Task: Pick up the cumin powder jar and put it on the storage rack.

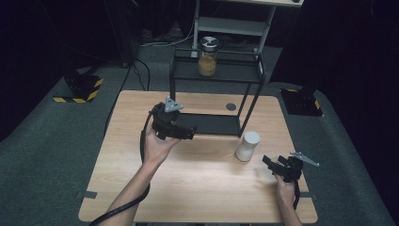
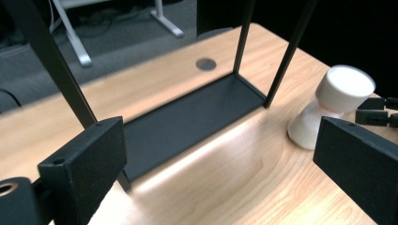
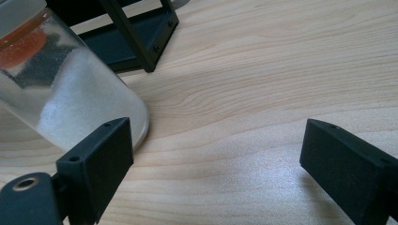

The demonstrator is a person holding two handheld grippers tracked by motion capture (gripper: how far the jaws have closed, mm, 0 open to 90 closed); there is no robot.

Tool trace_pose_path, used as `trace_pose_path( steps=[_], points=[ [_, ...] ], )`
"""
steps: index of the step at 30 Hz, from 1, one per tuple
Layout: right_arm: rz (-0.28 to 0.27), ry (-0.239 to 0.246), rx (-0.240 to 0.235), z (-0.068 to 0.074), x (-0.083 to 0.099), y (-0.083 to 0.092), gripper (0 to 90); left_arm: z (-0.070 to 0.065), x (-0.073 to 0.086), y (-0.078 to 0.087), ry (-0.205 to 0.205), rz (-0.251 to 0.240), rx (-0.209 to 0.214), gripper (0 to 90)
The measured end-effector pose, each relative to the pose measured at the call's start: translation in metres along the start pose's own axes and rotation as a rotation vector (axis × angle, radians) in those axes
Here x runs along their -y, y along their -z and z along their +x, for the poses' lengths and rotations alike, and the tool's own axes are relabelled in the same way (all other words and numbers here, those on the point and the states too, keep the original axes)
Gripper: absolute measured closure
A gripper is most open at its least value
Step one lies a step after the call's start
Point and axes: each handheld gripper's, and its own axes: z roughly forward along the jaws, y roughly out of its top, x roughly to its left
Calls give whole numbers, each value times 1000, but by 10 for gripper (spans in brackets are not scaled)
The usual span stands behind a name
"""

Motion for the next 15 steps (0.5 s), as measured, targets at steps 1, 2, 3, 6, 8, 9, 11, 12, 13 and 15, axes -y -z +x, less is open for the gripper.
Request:
trace_pose_path(
  steps=[1, 2, 3, 6, 8, 9, 11, 12, 13, 15],
  points=[
    [1, 0, 0, 0, 0, 0, 90, -2, 9, -4, 5, 1, -7, 41],
    [2, 1, 1, 1, 0, 0, 90, -2, 19, -9, 21, 8, 0, 42],
    [2, 2, 2, 1, 0, 0, 90, -3, 25, -12, 25, 12, -2, 42],
    [2, 1, 6, 2, -1, 0, 91, -5, 43, -20, 40, 29, -3, 42],
    [2, 1, 7, 2, 0, 0, 91, -7, 55, -26, 56, 37, -8, 42],
    [1, 2, 8, 2, 0, 0, 91, -7, 58, -28, 61, 40, -7, 41],
    [2, 2, 10, 2, -1, -1, 91, -7, 65, -33, 62, 55, -12, 40],
    [3, 3, 11, 3, -1, -1, 91, -7, 68, -34, 61, 57, -14, 39],
    [3, 4, 11, 3, -1, -1, 91, -7, 71, -36, 64, 60, -15, 39],
    [3, 7, 10, 2, -1, -1, 92, -8, 78, -41, 63, 66, -21, 39]
  ],
)
